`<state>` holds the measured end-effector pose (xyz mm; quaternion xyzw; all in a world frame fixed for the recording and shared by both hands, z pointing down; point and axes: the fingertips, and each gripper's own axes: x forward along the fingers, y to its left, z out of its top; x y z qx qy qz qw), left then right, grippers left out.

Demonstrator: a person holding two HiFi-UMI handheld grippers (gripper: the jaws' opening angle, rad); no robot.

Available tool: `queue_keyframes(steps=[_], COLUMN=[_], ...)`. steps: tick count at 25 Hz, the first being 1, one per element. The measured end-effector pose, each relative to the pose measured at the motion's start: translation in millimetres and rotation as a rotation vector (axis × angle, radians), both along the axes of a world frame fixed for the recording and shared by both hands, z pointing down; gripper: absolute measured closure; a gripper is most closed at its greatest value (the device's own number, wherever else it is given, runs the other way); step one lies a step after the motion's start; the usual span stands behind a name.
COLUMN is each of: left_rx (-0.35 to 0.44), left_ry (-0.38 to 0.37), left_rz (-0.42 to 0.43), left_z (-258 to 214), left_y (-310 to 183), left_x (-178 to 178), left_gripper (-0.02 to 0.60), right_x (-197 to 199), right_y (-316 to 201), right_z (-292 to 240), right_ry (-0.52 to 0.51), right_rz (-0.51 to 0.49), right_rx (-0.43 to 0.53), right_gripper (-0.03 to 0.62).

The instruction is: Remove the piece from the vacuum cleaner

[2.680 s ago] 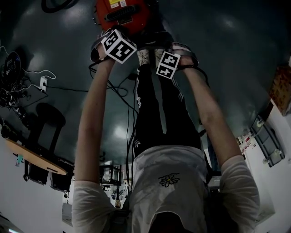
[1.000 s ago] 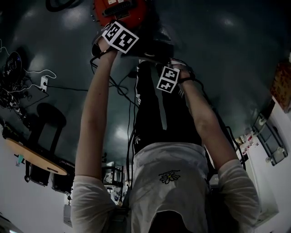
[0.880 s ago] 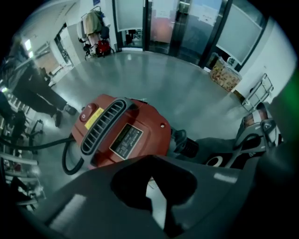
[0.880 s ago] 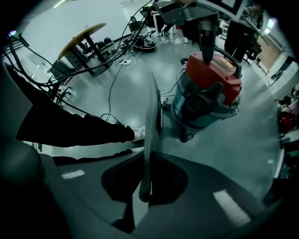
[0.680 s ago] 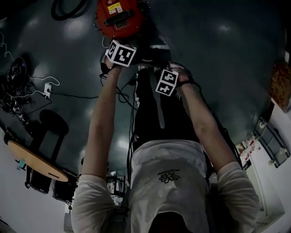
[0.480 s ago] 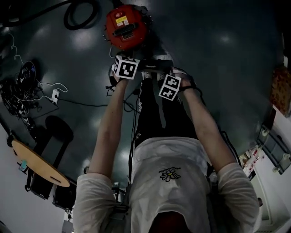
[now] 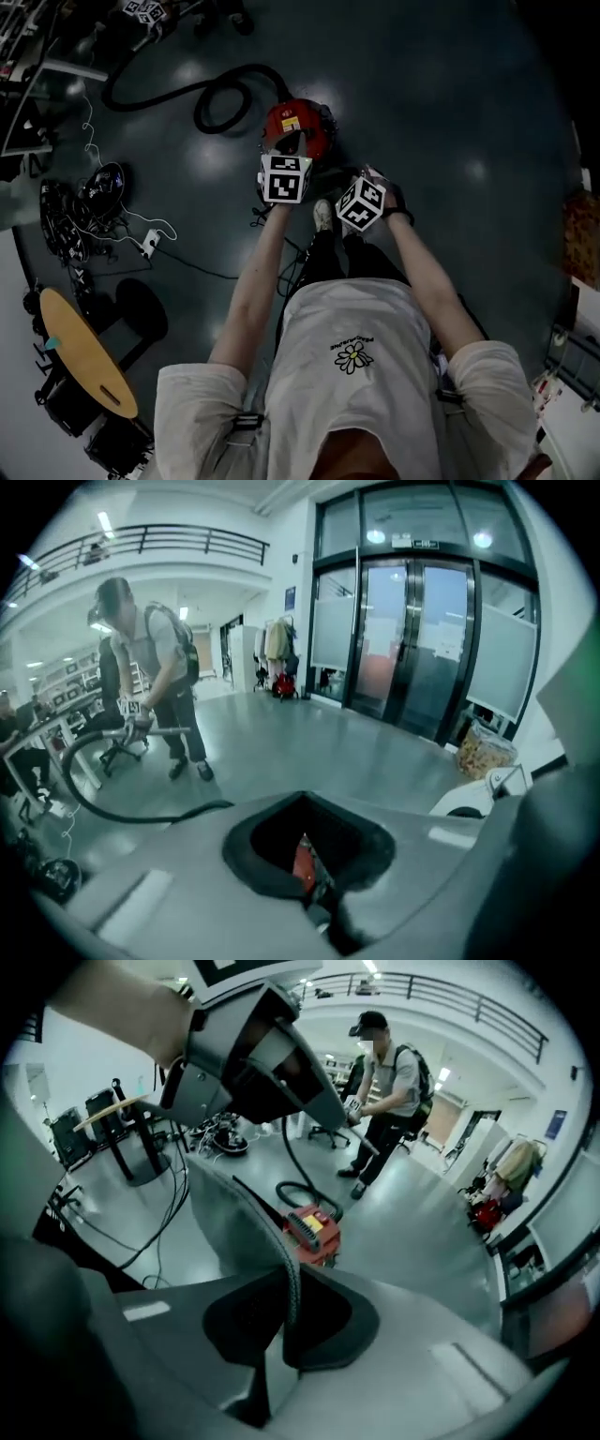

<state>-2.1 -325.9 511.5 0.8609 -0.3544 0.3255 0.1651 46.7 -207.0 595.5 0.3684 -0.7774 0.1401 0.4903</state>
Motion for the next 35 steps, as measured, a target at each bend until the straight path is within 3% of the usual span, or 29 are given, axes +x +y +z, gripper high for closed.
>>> queue_keyframes(steps=[5,12,19,24,29,35], left_rx=[0.159,0.360,0.623,0.769,0.822,0.832], left_ry=[0.105,0.302,0.335,0.311,0.313,0.343], left_rz=[-0.007,-0.154,-0.207,-0.245,-0.282,-0.280], left_z=[-105,-221,-291,-335,-342,-343], left_y=[-14,6,17,15,24,30], left_x=[14,-20,-49,-74,-99,-95], left_gripper=[0.580,0.580,0.580,0.580,0.580,0.580], right_x=[-5,-6,-29,-38,-31,-23], right_y=[-48,-76,-93,-93,-86,-80], right_z=[-98,-224,-326,-377,-393,-396], right_ry=[-0.143,-0.413,-0.598,-0.650,-0.692,-0.677], right_rz=[0.113,0.248,0.284,0.230,0.271,0.276], right_rx=[0.199,0.404,0.604,0.709,0.764,0.799], right_gripper=[0.557,0.554,0.549,0.549,0.549,0.551])
